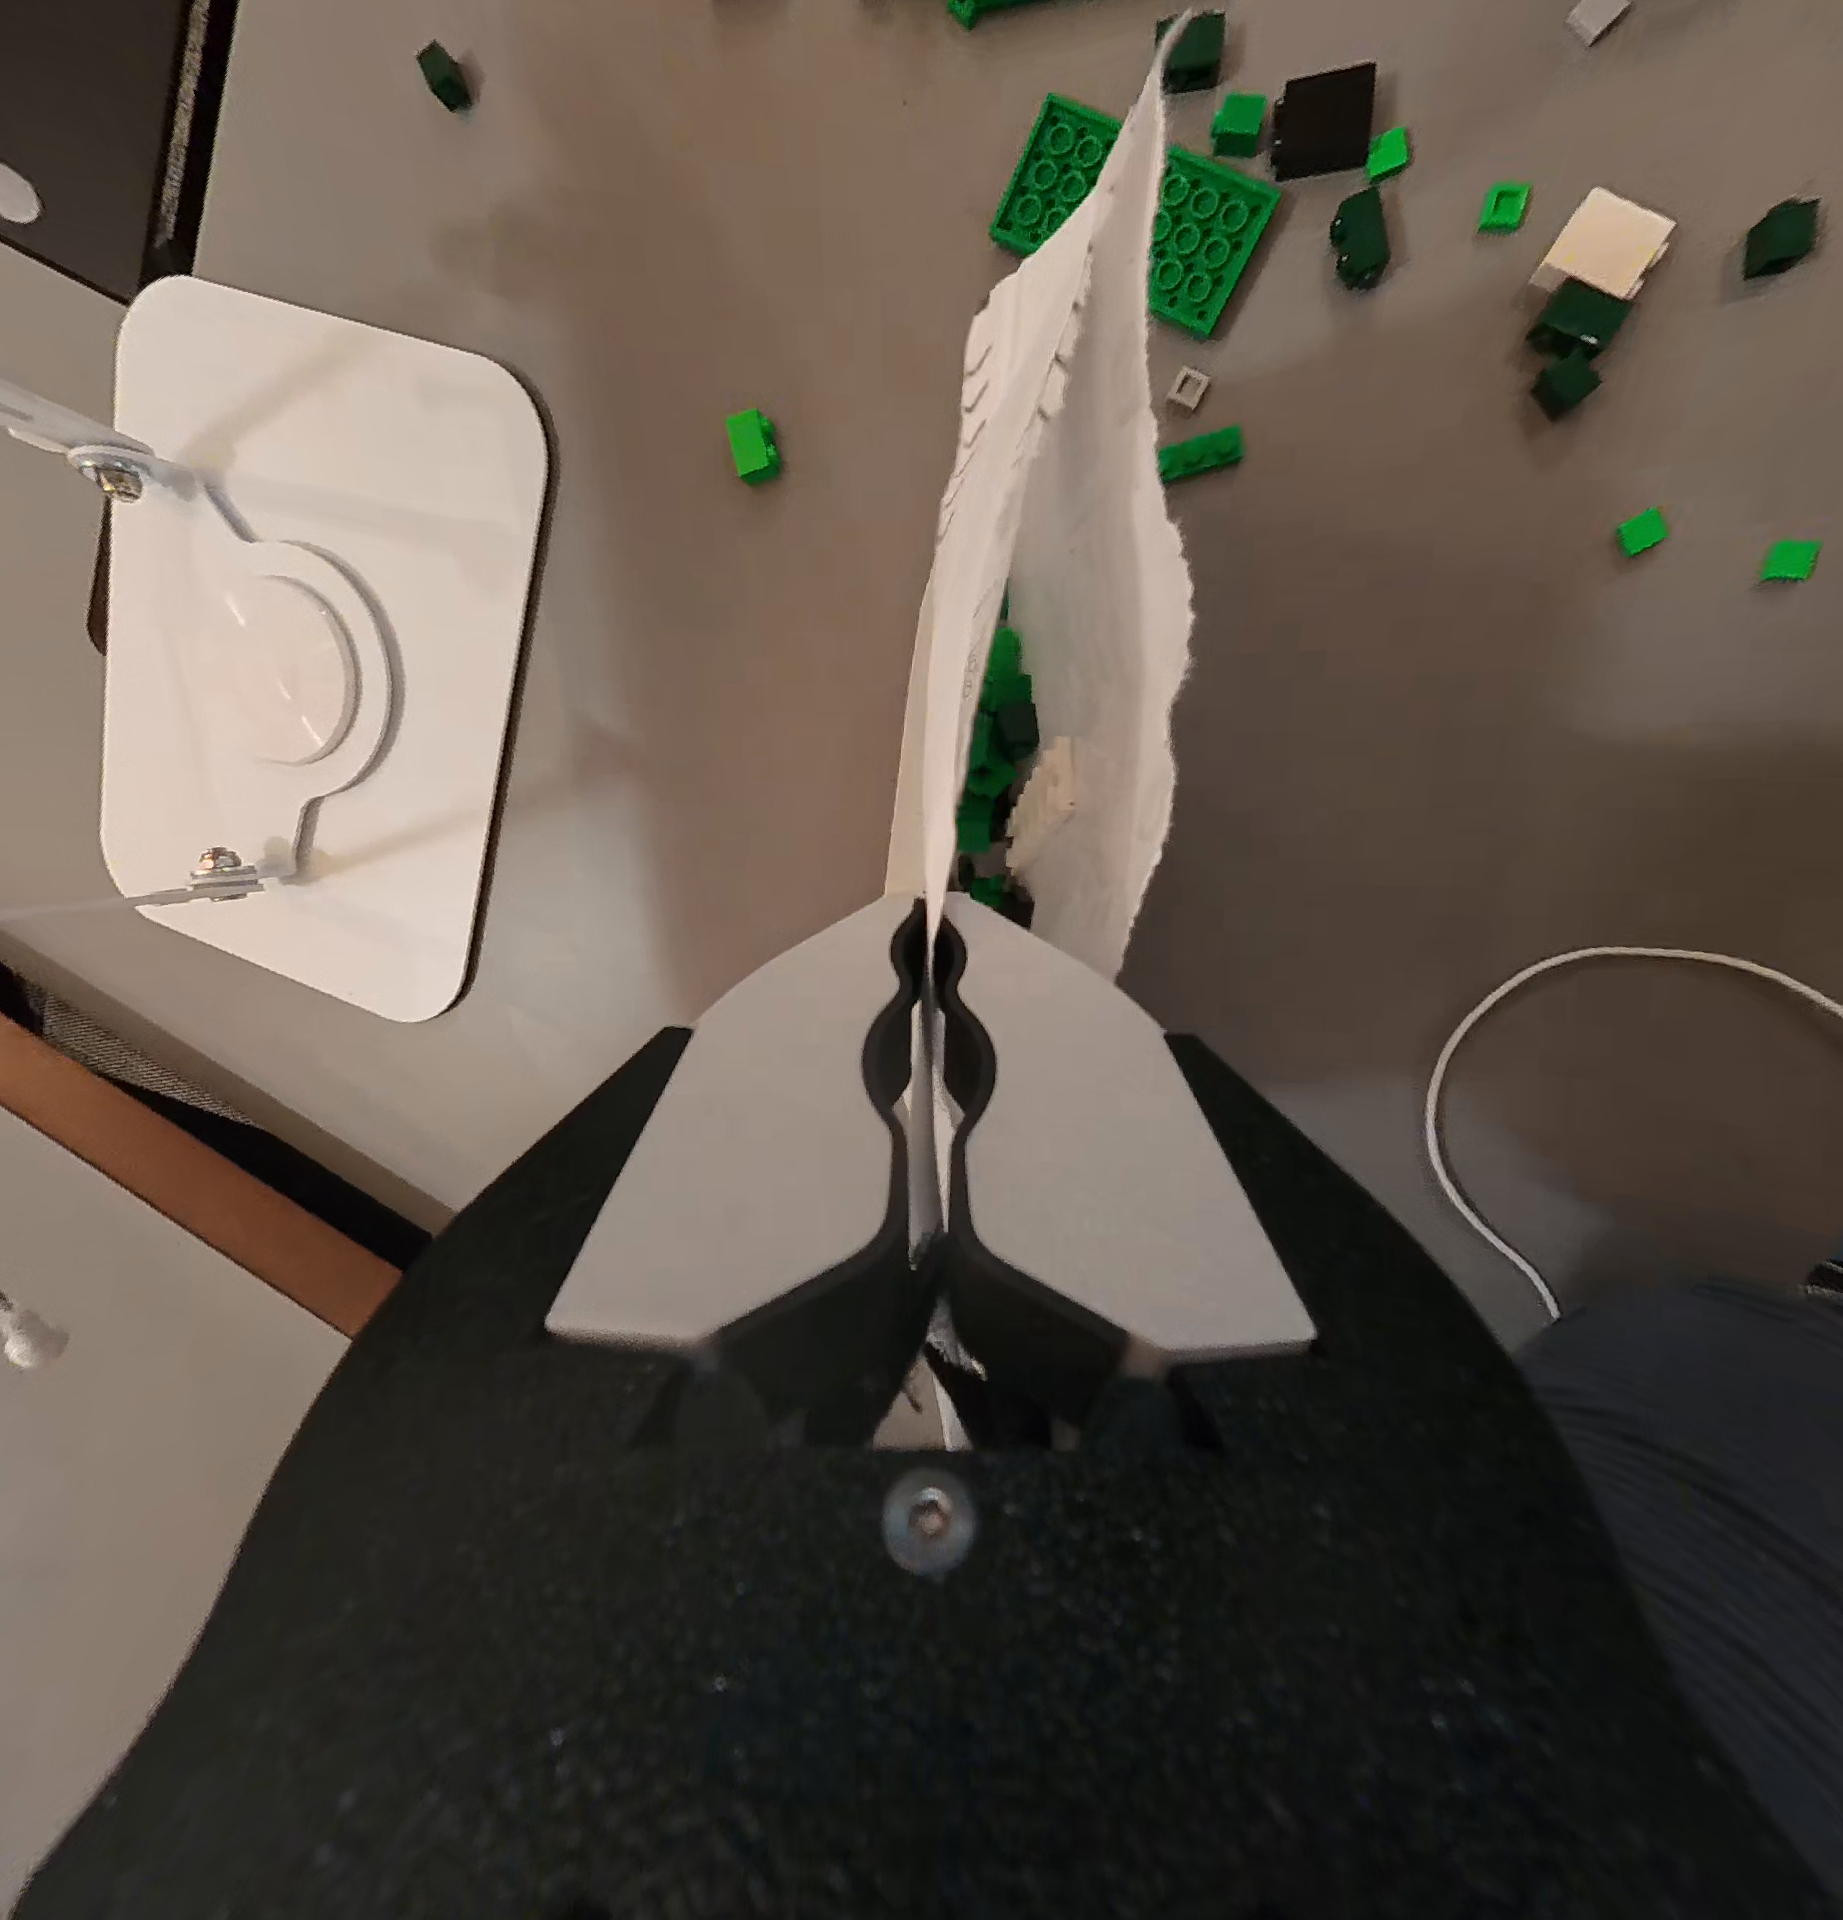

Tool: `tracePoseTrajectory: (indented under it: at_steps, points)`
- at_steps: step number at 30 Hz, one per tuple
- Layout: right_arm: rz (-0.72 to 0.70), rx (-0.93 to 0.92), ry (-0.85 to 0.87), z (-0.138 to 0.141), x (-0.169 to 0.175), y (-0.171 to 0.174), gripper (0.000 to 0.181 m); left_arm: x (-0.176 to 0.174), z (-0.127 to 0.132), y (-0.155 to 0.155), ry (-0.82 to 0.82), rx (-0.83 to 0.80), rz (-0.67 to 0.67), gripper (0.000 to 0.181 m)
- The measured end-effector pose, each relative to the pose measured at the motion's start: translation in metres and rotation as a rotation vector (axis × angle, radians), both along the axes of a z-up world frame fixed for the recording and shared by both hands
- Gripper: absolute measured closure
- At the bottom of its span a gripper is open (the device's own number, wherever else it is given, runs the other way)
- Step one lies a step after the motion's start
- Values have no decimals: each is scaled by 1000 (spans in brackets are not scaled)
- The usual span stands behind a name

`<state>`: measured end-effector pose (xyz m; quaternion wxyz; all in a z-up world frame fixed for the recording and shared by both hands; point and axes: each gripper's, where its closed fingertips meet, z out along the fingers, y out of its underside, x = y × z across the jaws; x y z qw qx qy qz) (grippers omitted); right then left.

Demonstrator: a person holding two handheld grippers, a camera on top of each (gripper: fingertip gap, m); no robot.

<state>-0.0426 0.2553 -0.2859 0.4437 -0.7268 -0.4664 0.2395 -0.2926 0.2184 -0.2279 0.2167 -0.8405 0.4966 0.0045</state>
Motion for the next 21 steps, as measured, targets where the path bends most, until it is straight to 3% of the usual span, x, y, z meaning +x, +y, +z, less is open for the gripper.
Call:
tracePoseTrajectory:
  at_steps: [5,10,16,18,21]
  points:
    - [274,-39,-211,-13,-60,-1,116,-2,4,-1,2,21,2,181]
    - [398,-159,-453,-40,-90,18,91,3,3,-3,9,18,-17,181]
    - [438,-208,-570,-53,-100,26,100,7,5,-6,11,20,-32,181]
    - [442,-207,-587,-52,-100,24,114,8,6,-6,8,23,-39,181]
    - [404,-149,-517,-42,-101,31,114,8,6,-6,8,26,-42,181]
